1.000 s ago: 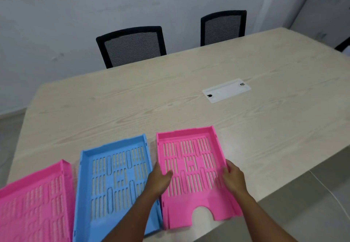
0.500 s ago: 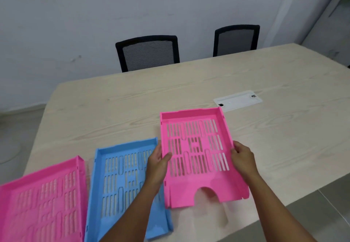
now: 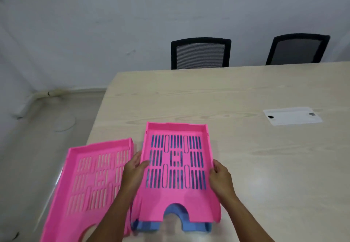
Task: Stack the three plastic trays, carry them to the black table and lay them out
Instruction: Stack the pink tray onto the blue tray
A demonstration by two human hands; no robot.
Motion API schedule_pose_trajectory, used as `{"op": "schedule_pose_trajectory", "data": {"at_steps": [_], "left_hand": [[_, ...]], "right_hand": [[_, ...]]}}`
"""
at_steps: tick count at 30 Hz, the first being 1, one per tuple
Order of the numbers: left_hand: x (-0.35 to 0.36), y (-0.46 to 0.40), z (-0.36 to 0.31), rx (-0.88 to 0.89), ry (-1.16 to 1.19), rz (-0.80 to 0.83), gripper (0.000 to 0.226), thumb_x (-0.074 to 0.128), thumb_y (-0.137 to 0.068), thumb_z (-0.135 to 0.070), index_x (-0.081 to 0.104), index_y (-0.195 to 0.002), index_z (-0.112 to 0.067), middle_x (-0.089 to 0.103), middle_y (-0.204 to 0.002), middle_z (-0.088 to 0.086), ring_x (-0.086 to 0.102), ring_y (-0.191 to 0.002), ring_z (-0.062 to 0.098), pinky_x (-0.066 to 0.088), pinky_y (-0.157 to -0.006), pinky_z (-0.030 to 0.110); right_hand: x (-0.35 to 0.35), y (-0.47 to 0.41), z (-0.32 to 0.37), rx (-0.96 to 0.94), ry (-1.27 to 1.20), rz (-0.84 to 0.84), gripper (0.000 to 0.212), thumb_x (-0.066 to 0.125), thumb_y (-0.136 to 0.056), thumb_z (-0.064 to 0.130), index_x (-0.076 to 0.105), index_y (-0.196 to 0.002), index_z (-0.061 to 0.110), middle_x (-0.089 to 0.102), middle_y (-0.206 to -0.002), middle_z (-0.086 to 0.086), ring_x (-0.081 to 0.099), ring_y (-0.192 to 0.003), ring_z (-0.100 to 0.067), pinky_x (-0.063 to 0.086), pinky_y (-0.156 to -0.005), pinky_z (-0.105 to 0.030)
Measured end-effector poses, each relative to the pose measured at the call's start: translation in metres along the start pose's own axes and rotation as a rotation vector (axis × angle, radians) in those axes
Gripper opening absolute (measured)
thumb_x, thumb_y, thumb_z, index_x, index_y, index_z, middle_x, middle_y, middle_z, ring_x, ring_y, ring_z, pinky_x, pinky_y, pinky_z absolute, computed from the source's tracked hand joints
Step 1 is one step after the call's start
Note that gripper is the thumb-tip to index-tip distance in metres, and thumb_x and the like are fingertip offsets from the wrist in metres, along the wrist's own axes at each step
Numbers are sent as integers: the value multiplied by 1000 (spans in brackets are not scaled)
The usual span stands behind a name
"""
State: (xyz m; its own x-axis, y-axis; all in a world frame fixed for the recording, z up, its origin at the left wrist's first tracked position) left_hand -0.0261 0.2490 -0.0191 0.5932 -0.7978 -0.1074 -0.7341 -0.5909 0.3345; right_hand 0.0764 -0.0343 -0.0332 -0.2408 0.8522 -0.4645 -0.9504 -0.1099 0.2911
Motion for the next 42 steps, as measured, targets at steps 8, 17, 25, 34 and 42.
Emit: {"op": "schedule_pose_trajectory", "data": {"at_steps": [8,17,25,34,42], "left_hand": [[-10,6,22,-41,-60,18,66,63,-93,-8,38,-152,-25,41,-158,7,47,-139,31,36,-115,54],[-11,11,35,-107,-154,69,60,57,-97,-32,37,-153,-25,42,-158,8,45,-141,33,34,-114,59],[33,33,35,-78,-272,119,37,37,-106,-23,44,-141,-32,62,-130,-4,60,-118,19,44,-105,37],[47,22,33,-46,-280,147,41,40,-105,-24,48,-145,-23,66,-132,0,63,-122,22,50,-103,41],[-13,12,20,10,-172,-14,44,51,-102,-11,47,-146,-7,51,-151,11,48,-139,24,35,-106,26]], "right_hand": [[15,8,-6,-44,87,-17,36,36,-98,-2,66,-114,11,72,-94,-3,68,-80,-11,56,-69,-23],[18,22,-11,-30,-9,108,39,37,-106,19,52,-139,34,68,-119,9,66,-102,-8,52,-87,-25],[-28,5,-26,6,37,50,36,40,-106,28,60,-137,27,72,-119,1,68,-104,-15,57,-86,-35],[-47,-8,-24,-17,86,-32,32,44,-104,17,63,-129,16,73,-116,-7,68,-92,-14,56,-78,-24],[-13,-8,53,-211,107,-163,43,56,-99,13,57,-141,8,62,-140,-15,58,-129,-29,40,-111,-35]]}}
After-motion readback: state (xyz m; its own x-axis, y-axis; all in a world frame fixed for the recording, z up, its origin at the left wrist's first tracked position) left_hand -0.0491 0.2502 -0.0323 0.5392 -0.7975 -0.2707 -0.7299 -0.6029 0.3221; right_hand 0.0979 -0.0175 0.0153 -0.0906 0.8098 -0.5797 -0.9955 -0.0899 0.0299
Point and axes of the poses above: each hand's wrist, its own y-axis away from the middle knuckle, its own x-axis out of the palm, z = x × y, the point moved 7 cm from there along -y, towards the middle knuckle
